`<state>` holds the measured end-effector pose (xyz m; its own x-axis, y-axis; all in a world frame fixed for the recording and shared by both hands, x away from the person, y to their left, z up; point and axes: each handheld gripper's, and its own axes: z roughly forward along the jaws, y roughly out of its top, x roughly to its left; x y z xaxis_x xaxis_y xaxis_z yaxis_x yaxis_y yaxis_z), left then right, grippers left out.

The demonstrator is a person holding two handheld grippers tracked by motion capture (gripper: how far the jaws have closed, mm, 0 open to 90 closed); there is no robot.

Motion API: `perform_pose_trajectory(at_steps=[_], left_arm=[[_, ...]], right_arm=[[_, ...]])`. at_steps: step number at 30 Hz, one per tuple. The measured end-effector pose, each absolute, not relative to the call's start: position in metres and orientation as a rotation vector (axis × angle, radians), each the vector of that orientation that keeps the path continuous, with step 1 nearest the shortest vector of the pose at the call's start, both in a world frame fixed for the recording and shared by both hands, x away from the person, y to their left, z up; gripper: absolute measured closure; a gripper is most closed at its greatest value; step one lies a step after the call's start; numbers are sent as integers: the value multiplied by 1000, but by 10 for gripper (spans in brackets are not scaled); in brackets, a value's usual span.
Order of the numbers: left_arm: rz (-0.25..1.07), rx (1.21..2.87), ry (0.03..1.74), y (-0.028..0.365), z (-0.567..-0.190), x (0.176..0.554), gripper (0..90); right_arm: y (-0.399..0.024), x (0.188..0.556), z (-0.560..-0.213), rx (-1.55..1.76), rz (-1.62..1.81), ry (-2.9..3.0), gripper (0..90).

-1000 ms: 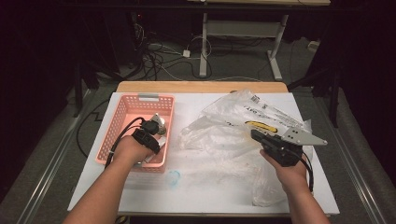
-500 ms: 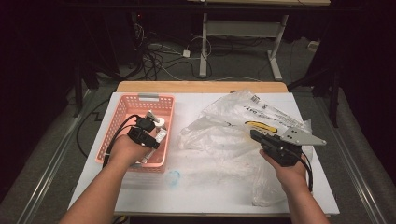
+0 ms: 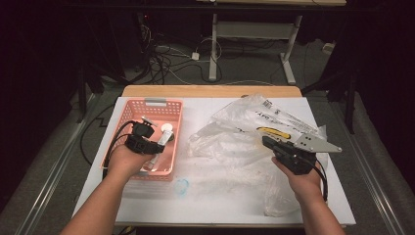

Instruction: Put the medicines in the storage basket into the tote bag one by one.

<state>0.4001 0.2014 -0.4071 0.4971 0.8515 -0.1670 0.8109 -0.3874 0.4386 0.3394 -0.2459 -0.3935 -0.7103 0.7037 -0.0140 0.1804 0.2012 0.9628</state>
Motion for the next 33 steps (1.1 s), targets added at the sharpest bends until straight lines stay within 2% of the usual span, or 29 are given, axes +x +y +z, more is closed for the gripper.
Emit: perform_pose_trajectory(at_steps=[33], left_arm=[[402,1955,1182,216,-419,343,677]], right_arm=[[-244,337,-394,810,1522,2033,900]])
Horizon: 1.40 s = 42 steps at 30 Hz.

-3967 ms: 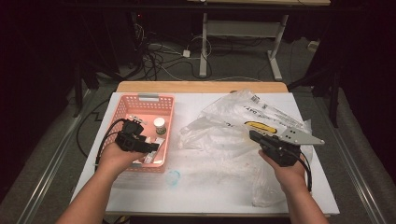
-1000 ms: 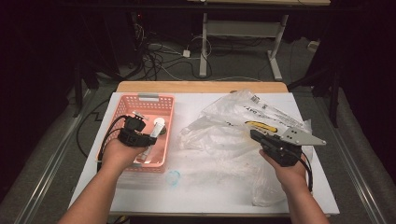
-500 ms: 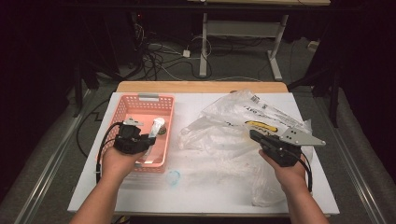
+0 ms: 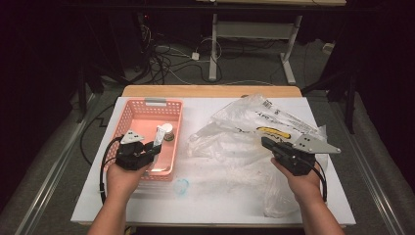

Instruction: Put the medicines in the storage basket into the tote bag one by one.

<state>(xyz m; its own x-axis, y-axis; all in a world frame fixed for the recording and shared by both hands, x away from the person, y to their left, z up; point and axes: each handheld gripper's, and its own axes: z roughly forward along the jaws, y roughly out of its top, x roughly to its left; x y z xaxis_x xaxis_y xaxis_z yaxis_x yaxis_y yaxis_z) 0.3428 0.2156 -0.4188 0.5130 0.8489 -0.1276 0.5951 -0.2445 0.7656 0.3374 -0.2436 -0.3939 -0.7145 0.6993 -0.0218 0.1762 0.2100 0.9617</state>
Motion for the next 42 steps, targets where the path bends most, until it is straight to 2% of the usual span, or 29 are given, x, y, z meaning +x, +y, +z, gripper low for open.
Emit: perform_pose_trajectory(at_steps=[28,42], left_arm=[[439,1804,1077,218,-400,323,677],[420,1793,966,198,-381,308,678]], right_arm=[[-245,336,-391,803,1524,2021,900],[-247,337,-391,803,1531,2025,900]])
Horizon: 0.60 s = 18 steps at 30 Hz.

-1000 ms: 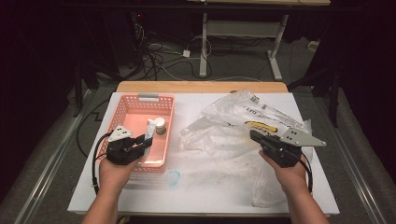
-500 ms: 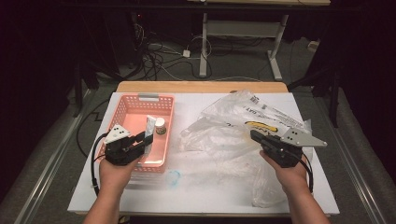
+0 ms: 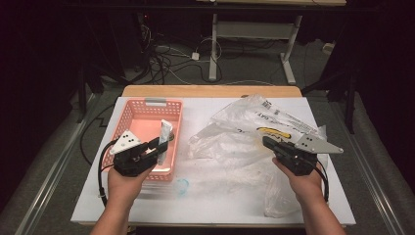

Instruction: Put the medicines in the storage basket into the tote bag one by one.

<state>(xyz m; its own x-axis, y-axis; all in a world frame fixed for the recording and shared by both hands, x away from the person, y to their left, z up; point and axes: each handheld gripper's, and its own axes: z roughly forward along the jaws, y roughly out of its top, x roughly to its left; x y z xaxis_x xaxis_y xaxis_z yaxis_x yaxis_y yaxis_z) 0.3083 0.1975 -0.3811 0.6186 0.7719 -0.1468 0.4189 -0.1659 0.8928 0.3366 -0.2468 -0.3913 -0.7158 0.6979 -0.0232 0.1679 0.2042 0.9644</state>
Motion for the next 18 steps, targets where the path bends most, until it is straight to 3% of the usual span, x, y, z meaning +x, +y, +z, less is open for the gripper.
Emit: perform_pose_trajectory(at_steps=[18], left_arm=[[343,1838,863,157,-384,300,677]], right_arm=[[-247,335,-389,802,1535,2018,900]])
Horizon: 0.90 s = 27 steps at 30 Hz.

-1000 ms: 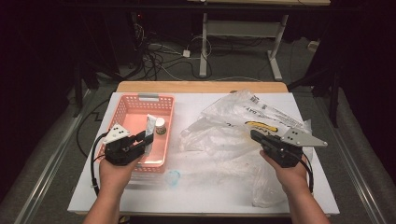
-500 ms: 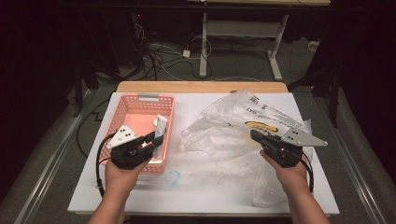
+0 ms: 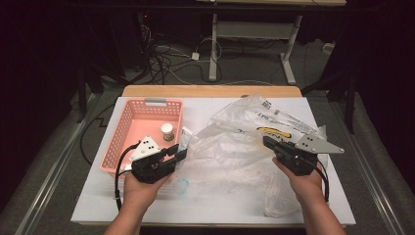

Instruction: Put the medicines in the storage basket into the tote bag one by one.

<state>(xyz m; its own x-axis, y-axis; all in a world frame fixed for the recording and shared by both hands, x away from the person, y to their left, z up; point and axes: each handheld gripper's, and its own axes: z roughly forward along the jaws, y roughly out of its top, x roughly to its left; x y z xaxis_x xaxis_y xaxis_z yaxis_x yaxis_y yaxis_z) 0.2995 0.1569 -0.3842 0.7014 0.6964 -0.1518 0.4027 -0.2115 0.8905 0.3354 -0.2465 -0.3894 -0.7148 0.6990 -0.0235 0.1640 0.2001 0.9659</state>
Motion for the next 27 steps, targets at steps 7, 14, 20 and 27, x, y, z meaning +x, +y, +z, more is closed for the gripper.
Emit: perform_pose_trajectory(at_steps=[7,14,20,27], left_arm=[[311,1866,833,143,-392,298,677],[281,1902,806,127,-401,297,677],[260,1931,788,115,-409,296,677],[237,1971,770,103,-417,296,677]], right_arm=[[-247,335,-389,798,1542,2017,900],[-246,335,-389,795,1538,2022,900],[-246,335,-389,797,1539,2023,900],[-246,335,-389,797,1541,2024,900]])
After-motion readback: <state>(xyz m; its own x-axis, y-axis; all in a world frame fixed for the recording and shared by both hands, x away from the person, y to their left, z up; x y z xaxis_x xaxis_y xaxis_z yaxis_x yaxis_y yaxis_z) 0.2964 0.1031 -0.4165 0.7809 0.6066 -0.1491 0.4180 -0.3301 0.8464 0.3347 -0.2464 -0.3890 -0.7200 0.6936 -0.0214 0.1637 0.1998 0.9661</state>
